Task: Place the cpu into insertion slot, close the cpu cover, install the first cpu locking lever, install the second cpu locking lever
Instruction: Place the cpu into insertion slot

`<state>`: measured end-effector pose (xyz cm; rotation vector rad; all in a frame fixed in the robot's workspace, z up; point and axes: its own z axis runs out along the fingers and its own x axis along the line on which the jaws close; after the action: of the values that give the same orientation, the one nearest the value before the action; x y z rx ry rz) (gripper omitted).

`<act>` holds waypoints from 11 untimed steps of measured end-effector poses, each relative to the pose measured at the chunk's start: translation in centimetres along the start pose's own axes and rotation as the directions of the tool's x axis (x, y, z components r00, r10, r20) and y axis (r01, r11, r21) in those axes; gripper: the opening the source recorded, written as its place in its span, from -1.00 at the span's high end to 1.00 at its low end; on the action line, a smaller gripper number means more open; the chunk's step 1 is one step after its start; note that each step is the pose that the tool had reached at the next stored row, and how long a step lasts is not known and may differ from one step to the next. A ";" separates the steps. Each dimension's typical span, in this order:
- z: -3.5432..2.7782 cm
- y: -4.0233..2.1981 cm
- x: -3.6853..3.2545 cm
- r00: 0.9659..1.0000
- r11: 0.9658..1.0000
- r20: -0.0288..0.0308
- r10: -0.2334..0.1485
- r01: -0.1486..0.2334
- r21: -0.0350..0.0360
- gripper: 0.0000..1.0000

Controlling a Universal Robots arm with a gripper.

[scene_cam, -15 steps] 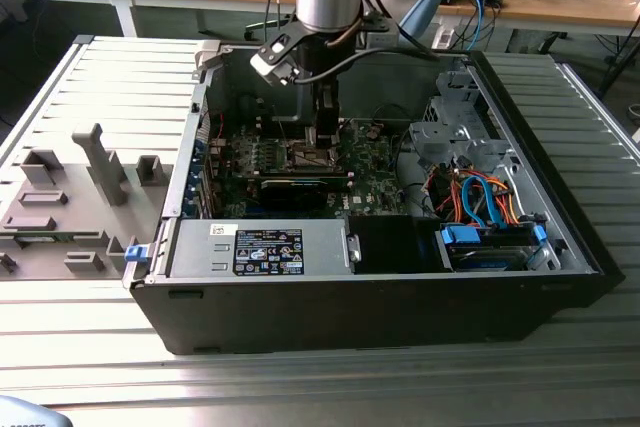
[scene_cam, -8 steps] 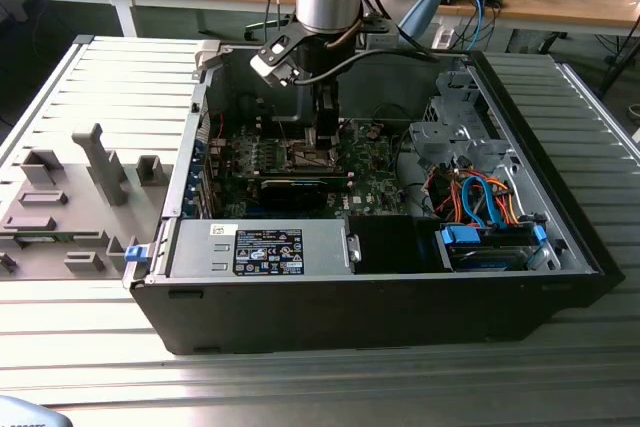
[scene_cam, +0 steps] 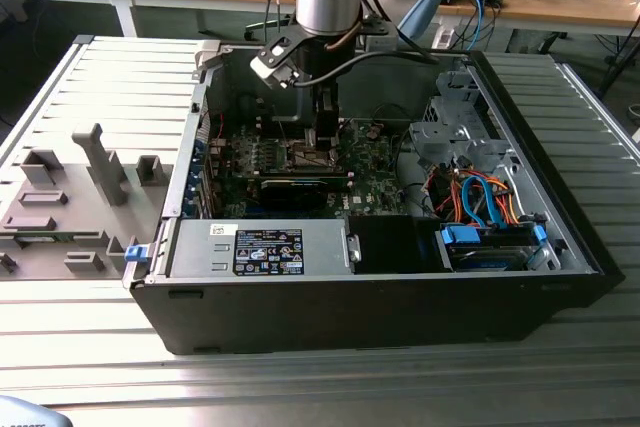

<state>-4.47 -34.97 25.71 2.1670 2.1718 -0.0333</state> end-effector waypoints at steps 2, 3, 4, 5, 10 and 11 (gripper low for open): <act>0.06 0.00 0.01 1.000 1.000 0.000 0.000 0.000 0.000 -0.08; 0.12 -0.01 0.01 1.000 1.000 0.000 0.000 0.000 0.000 -0.08; 0.16 -0.01 0.01 1.000 1.000 0.000 0.000 0.000 0.000 -0.08; 0.19 -0.01 0.01 1.000 1.000 0.000 0.000 0.000 0.000 -0.08; 0.32 -0.01 0.02 1.000 1.000 0.000 0.000 0.000 0.000 -0.08; 0.34 -0.01 0.02 1.000 1.000 0.000 0.000 0.000 0.000 -0.08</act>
<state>-4.47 -34.97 25.37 2.1669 2.1718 -0.0335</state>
